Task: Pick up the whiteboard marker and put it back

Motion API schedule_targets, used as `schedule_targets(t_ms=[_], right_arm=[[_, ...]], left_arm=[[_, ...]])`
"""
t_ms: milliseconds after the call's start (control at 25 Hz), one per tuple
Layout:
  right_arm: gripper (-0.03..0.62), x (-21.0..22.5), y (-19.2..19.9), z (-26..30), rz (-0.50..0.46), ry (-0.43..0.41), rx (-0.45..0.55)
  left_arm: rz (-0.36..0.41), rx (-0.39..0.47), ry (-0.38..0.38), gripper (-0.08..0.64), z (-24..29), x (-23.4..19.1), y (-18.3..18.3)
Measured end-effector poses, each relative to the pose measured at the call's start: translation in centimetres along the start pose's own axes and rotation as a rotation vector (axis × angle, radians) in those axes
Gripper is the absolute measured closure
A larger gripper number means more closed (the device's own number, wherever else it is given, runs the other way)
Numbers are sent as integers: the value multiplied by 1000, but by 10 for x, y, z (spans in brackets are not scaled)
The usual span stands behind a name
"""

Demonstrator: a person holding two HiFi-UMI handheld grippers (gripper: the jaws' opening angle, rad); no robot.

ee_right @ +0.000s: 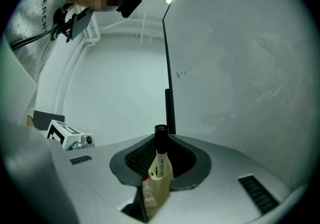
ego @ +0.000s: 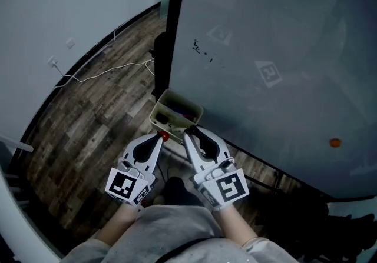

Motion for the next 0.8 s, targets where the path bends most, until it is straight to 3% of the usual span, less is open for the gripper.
schedule_targets(t_ms=[360,800], right_arm=[[515,-9,-9,2,9,-38,3],[514,-9,-17,-2,-1,-22,-17]], left_arm=[[-4,-1,-18,545,-6,-4,-1],[-8,2,-21,545,-8,-5,-2]])
Point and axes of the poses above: the fingertips, and each gripper's own axes: z forward along the fingers, x to its right, y out of its underside, the point moved 3 cm from there along -z, backward along the fingers, and after that the axes turned 13 degrees about z, right-handed, at the moved point
